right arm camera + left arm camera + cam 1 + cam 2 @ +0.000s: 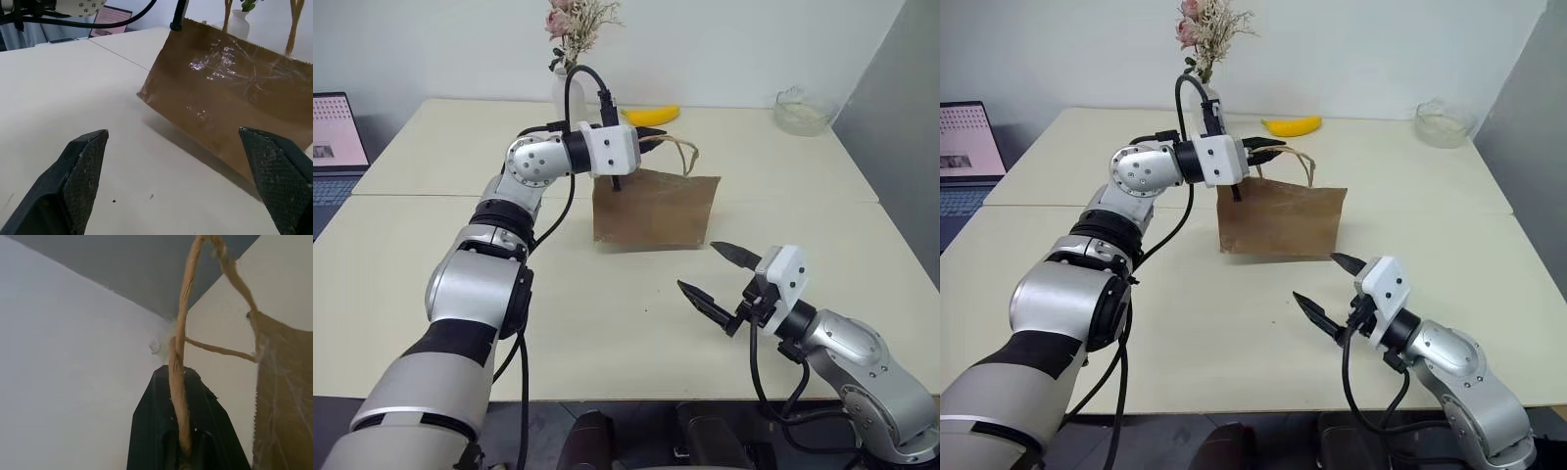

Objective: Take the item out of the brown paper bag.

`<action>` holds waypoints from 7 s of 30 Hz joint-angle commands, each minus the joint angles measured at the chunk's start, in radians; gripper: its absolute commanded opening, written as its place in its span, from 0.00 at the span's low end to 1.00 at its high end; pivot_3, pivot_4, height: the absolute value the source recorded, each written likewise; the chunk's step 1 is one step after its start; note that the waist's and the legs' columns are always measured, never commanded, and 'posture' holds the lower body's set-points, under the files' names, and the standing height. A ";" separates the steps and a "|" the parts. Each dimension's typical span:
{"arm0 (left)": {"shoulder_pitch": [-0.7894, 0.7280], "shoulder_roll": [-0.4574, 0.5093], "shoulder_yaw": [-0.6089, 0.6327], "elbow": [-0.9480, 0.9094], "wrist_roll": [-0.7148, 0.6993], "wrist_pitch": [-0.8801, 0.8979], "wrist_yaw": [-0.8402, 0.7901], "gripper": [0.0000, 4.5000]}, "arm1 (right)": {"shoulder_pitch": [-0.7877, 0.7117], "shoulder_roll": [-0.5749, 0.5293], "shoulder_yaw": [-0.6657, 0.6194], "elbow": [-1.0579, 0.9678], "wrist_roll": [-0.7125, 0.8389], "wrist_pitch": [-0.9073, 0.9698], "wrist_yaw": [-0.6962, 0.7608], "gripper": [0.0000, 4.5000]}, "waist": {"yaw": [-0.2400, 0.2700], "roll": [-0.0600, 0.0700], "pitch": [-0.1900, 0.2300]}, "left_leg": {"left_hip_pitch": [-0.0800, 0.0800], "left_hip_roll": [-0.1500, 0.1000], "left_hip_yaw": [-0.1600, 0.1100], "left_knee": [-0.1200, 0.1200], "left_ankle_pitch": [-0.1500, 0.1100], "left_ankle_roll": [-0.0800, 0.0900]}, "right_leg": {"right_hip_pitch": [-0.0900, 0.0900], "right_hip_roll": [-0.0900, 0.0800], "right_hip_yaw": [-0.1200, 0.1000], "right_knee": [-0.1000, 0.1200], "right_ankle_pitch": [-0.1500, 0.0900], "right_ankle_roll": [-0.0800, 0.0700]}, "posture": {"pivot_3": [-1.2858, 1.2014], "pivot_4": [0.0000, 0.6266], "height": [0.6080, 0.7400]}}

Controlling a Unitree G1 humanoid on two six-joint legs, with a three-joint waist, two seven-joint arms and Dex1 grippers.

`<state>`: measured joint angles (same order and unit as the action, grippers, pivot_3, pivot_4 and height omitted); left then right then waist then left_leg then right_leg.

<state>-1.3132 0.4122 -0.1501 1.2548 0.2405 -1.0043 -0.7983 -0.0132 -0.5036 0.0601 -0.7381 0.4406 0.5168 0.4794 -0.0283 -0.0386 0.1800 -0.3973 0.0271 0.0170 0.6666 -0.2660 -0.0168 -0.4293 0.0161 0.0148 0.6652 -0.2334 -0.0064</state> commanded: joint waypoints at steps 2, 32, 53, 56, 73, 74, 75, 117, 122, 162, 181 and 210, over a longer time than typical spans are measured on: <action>-0.002 0.009 -0.001 -0.010 -0.002 -0.009 0.010 0.01 | -0.006 -0.008 -0.007 -0.025 -0.003 0.003 0.000 1.00 | 0.000 0.000 0.000 | 0.000 0.000 0.000 0.000 0.000 0.000 | 0.000 0.000 0.000 0.000 0.000 0.000 | 0.52 0.24 1.00; 0.031 0.045 0.030 0.015 -0.010 0.166 0.001 0.62 | -0.030 -0.001 0.025 -0.018 0.003 0.020 0.007 1.00 | 0.000 0.000 0.000 | 0.005 0.000 -0.001 0.001 0.000 0.000 | 0.006 0.000 -0.001 0.000 0.000 0.000 | 0.52 0.24 1.00; 0.606 0.278 0.271 -1.065 -0.585 1.347 -0.321 0.82 | -0.046 -0.004 0.032 0.007 0.008 0.013 0.029 1.00 | -0.005 0.000 0.000 | 0.008 0.002 -0.006 0.008 0.000 0.000 | 0.006 -0.002 0.001 0.010 0.000 0.000 | 0.52 0.24 1.00; 0.756 0.337 0.222 -1.198 -0.579 1.392 -0.367 0.82 | -0.055 -0.003 0.034 0.016 0.008 0.011 0.037 1.00 | -0.004 0.000 0.000 | 0.013 0.002 -0.006 0.008 0.000 0.000 | 0.008 -0.002 0.002 0.012 -0.001 -0.001 | 0.52 0.24 1.00; 0.759 0.153 0.093 -0.919 -0.403 1.156 -0.187 0.82 | -0.109 -0.001 0.040 0.033 0.002 0.019 0.054 1.00 | 0.004 0.000 -0.003 | 0.013 0.002 -0.007 0.009 0.000 0.000 | 0.009 -0.001 0.001 0.013 -0.002 -0.004 | 0.52 0.24 1.00; 0.751 0.150 0.089 -0.893 -0.387 1.128 -0.177 0.82 | -0.108 -0.001 0.040 0.033 0.002 0.018 0.054 1.00 | 0.003 0.000 -0.003 | 0.013 0.002 -0.007 0.009 0.000 0.000 | 0.009 -0.001 0.001 0.013 -0.002 -0.004 | 0.52 0.24 1.00; 0.744 0.149 0.086 -0.874 -0.379 1.110 -0.176 0.82 | -0.109 -0.001 0.041 0.033 0.002 0.018 0.055 1.00 | 0.003 0.000 -0.003 | 0.013 0.002 -0.006 0.009 0.000 0.000 | 0.009 -0.001 0.001 0.013 -0.002 -0.004 | 0.52 0.24 1.00; 1.374 0.416 0.601 -1.936 -0.962 1.754 -0.034 0.82 | -0.568 0.225 0.221 0.793 -0.200 0.119 0.066 1.00 | -0.001 0.001 -0.002 | 0.016 0.003 -0.006 -0.003 0.000 0.000 | 0.007 -0.002 0.001 0.007 -0.005 -0.007 | 0.52 0.24 1.00; 1.381 0.423 0.600 -1.945 -0.978 1.761 -0.019 0.82 | -0.597 0.240 0.207 0.835 -0.247 0.049 0.067 1.00 | -0.002 0.001 -0.002 | 0.016 0.003 -0.006 -0.003 0.000 0.000 | 0.007 -0.002 0.001 0.007 -0.005 -0.007 | 0.52 0.24 1.00; 1.633 0.377 0.609 -2.099 -0.900 1.578 0.030 0.83 | -1.206 0.126 0.277 1.642 -0.549 -0.773 0.653 0.01 | -0.004 0.006 0.002 | 0.012 0.004 -0.006 -0.007 -0.001 0.000 | 0.007 -0.003 0.000 -0.002 -0.007 -0.010 | 0.52 0.24 1.00; 1.827 0.462 0.852 -2.045 -0.918 1.553 -0.140 0.83 | -0.755 -0.022 0.252 0.887 -0.394 -0.520 0.847 0.01 | 0.004 0.010 0.005 | 0.015 0.004 -0.007 -0.007 -0.001 0.000 | 0.008 -0.003 -0.001 0.000 -0.010 -0.016 | 0.52 0.24 1.00; 1.141 0.389 -0.120 -1.521 -0.205 0.722 -0.339 1.00 | -0.129 -0.332 0.047 0.023 -0.001 0.197 0.569 0.85 | 0.020 0.011 0.006 | 0.011 0.003 -0.005 -0.006 -0.002 -0.002 | 0.008 -0.003 0.000 -0.005 -0.005 -0.004 | 0.52 0.24 1.00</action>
<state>-0.1584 0.8116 -0.2539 -0.2712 0.0202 -0.2511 -1.1502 -0.1511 -0.8233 0.1371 -0.6739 0.4181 0.7092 1.0623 -0.0080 -0.0274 0.1858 -0.3858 0.0300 0.0116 0.6603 -0.2684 -0.0187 -0.4211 0.0133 0.0145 0.6606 -0.2387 -0.0100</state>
